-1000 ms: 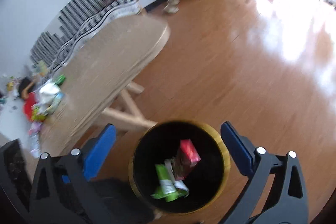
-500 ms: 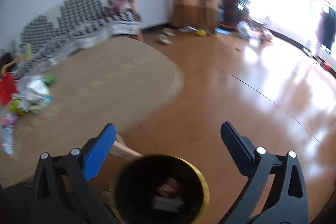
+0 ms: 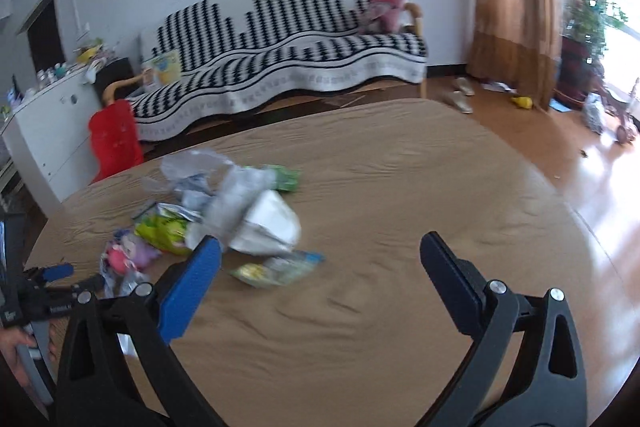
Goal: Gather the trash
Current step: 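Return both grippers to the table trash, then grasp the crumpled blue cloth with left gripper while right gripper grasps white wrapper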
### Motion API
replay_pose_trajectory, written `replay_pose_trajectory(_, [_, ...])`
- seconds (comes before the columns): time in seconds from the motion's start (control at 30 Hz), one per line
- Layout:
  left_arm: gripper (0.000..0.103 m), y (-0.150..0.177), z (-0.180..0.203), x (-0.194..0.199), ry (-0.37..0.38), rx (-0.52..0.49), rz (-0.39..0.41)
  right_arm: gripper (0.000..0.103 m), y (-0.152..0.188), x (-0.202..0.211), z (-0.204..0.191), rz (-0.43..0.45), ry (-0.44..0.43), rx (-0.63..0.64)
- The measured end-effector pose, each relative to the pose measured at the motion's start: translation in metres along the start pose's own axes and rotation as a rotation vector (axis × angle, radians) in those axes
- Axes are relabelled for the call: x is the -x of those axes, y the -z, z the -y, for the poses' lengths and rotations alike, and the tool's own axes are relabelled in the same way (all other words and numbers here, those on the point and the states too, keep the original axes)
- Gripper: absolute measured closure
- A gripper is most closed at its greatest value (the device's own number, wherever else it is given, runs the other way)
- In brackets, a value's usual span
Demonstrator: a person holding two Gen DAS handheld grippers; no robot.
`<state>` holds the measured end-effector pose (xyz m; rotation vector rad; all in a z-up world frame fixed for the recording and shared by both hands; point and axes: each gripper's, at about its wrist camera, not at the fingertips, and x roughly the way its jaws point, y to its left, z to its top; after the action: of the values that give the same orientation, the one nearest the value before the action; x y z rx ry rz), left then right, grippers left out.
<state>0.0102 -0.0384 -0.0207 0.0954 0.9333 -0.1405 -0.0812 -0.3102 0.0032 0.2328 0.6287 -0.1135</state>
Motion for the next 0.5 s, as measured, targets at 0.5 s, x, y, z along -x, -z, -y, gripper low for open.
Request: replay_pose_trajectory(0.5, [0.006, -0.008, -0.038, -0.043, 0.03, 0.039, -0.04, 0.007, -0.006, -0.1, -0.051, -0.057, 0.1, 0.1])
